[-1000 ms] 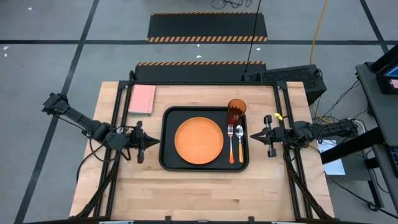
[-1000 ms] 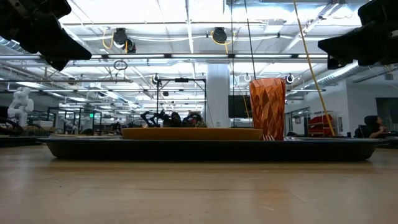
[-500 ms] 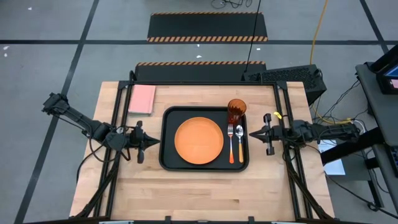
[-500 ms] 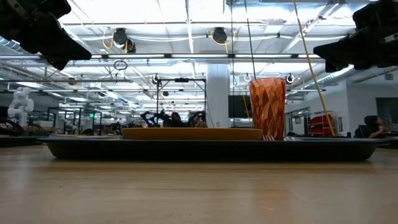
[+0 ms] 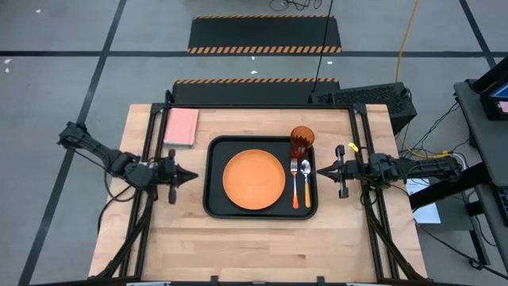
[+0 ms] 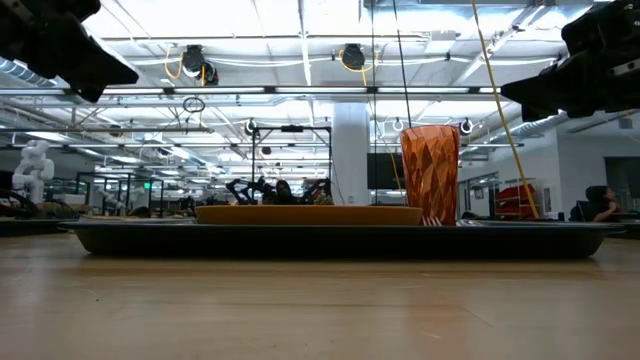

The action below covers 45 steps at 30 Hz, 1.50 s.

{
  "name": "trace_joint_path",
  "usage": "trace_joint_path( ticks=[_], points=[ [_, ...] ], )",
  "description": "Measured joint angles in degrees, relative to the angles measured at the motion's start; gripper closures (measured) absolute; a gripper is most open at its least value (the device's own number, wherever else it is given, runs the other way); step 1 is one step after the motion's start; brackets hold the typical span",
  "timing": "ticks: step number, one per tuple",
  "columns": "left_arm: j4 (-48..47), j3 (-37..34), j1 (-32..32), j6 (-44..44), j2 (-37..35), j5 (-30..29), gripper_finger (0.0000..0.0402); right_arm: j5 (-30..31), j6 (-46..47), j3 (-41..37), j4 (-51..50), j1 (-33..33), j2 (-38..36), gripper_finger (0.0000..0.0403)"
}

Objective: Pick and place plate/cup/fork/spoon on tray
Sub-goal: Return to Home Position

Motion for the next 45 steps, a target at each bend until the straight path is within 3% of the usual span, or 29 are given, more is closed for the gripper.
trace_joint_path(
  ticks=[6, 16, 23, 45],
  points=[
    [-0.6, -1.7, 0.0, 4.2, -4.6, 0.0, 0.0398, 0.0, 0.0, 0.0, 0.0, 0.0, 0.0, 0.0403],
    [10.4, -11.0, 0.3, 11.4, -10.6, 2.7, 0.0399, 0.0, 0.0, 0.0, 0.0, 0.0, 0.0, 0.0403],
    [10.9, -14.7, 2.2, 13.6, -15.1, 5.3, 0.0399, 0.0, 0.0, 0.0, 0.1, 0.0, 0.0, 0.0403],
    [11.0, -15.8, 11.4, 23.1, -25.3, 11.4, 0.0399, 0.1, 0.0, 0.0, 0.1, 0.0, 0.0, 0.0403]
  ],
)
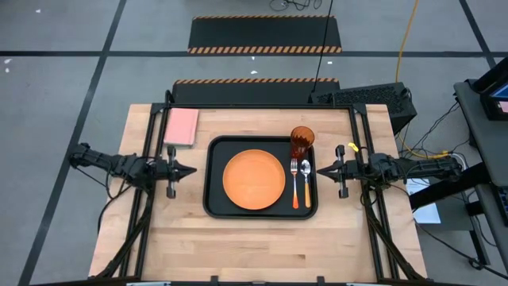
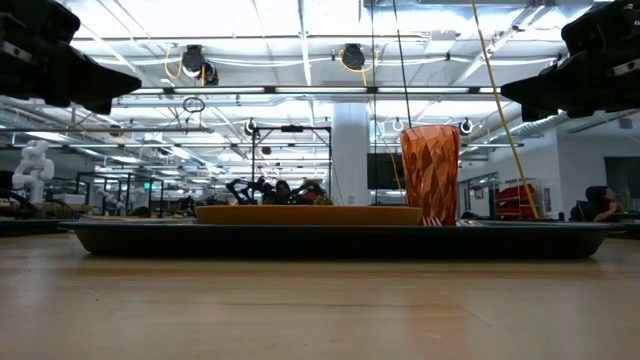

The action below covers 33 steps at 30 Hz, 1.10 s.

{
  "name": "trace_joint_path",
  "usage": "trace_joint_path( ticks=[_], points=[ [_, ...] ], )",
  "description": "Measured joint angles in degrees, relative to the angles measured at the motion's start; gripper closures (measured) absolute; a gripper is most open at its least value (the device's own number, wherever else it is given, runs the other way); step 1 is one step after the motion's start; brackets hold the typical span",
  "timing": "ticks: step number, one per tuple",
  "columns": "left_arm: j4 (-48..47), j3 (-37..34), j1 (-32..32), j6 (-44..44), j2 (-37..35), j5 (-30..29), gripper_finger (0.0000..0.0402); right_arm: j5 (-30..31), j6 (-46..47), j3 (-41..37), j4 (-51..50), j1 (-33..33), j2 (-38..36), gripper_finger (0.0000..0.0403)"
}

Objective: Pick and place plate/cup/fork/spoon on tray
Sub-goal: Return to Home Position

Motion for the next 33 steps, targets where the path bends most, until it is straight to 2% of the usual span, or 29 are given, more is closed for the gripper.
trace_joint_path(
  ticks=[8, 21, 25, 30, 33],
  points=[
    [-0.2, 0.0, 5.0, 1.8, 0.0, 4.3, 0.0399, 0.0, 0.0, 0.0, 0.1, 0.0, 0.0, 0.0403],
    [-1.2, 0.0, 15.3, 2.7, 0.0, 15.5, 0.0394, 0.0, 0.0, 0.0, 0.1, 0.0, 0.0, 0.0403],
    [-1.3, 0.0, 16.2, 2.6, 0.0, 15.7, 0.0398, 0.0, 0.0, 0.0, 0.1, 0.0, 0.0, 0.0403],
    [-1.3, 0.0, 16.5, 1.8, 0.0, 15.7, 0.0383, 0.0, 0.0, 0.0, 0.1, 0.0, 0.0, 0.0403],
    [-1.3, 0.0, 16.5, 1.8, 0.0, 15.7, 0.0391, 0.0, 0.0, 0.0, 0.1, 0.0, 0.0, 0.0403]
  ],
)
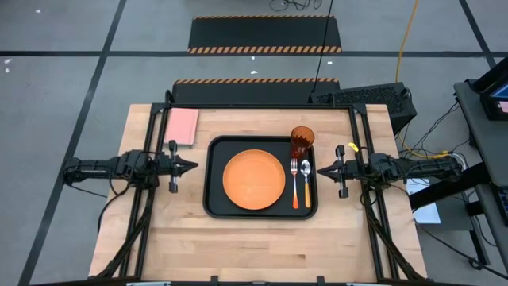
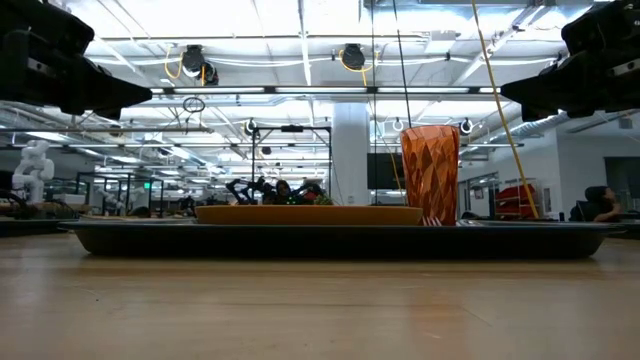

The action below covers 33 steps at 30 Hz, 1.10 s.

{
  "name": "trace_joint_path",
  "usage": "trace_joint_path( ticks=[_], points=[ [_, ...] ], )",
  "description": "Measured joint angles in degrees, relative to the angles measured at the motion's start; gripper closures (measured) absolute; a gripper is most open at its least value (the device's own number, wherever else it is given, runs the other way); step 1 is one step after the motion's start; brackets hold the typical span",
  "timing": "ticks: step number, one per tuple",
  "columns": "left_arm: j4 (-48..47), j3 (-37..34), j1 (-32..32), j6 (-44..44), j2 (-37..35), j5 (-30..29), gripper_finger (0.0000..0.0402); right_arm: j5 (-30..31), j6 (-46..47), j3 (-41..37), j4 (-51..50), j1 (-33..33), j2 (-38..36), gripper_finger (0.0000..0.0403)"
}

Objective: Pick and place plate/cup/fork/spoon on tray
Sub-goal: Return to Home Position

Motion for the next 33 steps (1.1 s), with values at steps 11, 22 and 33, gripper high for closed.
trace_joint_path(
  ticks=[11, 22, 33],
  points=[
    [0.7, -0.1, 0.0, -0.1, 0.0, -0.1, 0.0366, 0.0, 0.0, 0.0, 0.0, 0.0, 0.0, 0.0403],
    [0.9, -0.1, 0.0, -0.2, 0.0, -0.1, 0.0362, 0.0, 0.0, 0.0, 0.0, 0.0, 0.0, 0.0403],
    [1.1, -0.1, 0.0, -0.2, 0.0, -0.1, 0.0362, 0.0, 0.0, 0.0, 0.0, 0.0, 0.0, 0.0403]
  ],
)
